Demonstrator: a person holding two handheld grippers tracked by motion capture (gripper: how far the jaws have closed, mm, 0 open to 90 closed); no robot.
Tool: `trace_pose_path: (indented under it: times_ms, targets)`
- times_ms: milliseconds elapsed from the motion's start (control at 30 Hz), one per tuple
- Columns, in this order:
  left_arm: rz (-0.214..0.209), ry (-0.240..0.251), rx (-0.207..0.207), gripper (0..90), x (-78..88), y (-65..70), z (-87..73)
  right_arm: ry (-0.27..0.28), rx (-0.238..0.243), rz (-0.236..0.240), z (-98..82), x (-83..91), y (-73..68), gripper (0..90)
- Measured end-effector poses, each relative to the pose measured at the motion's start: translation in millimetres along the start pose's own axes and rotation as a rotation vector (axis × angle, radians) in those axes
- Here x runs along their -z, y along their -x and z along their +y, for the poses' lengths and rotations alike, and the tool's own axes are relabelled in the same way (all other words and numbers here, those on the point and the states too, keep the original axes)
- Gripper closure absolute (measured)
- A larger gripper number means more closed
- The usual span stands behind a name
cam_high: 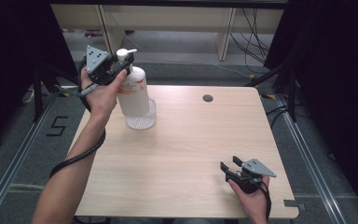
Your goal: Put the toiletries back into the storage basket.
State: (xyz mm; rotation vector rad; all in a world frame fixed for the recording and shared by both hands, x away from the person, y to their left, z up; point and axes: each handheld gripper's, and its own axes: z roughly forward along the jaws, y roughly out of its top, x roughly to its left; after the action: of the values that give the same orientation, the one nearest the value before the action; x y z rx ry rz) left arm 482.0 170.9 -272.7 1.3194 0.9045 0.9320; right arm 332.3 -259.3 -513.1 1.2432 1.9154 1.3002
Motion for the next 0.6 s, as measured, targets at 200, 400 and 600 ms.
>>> trace_pose_path:
  times_ms: [200,400,600]
  targets:
    - [0.0,-0.004,0.001,59.0,-5.0,-1.8,-0.6,0.003,0.001,0.0,0.0,0.0,-0.2,40.8]
    - [0.005,-0.008,0.009,59.0,-10.4,-3.6,-1.6,0.004,0.002,0.0,-0.1,0.0,-0.2,40.8]
    - [0.011,-0.013,0.001,58.9,-16.7,-4.3,-2.6,0.004,0.002,-0.001,-0.1,0.1,-0.1,40.8]
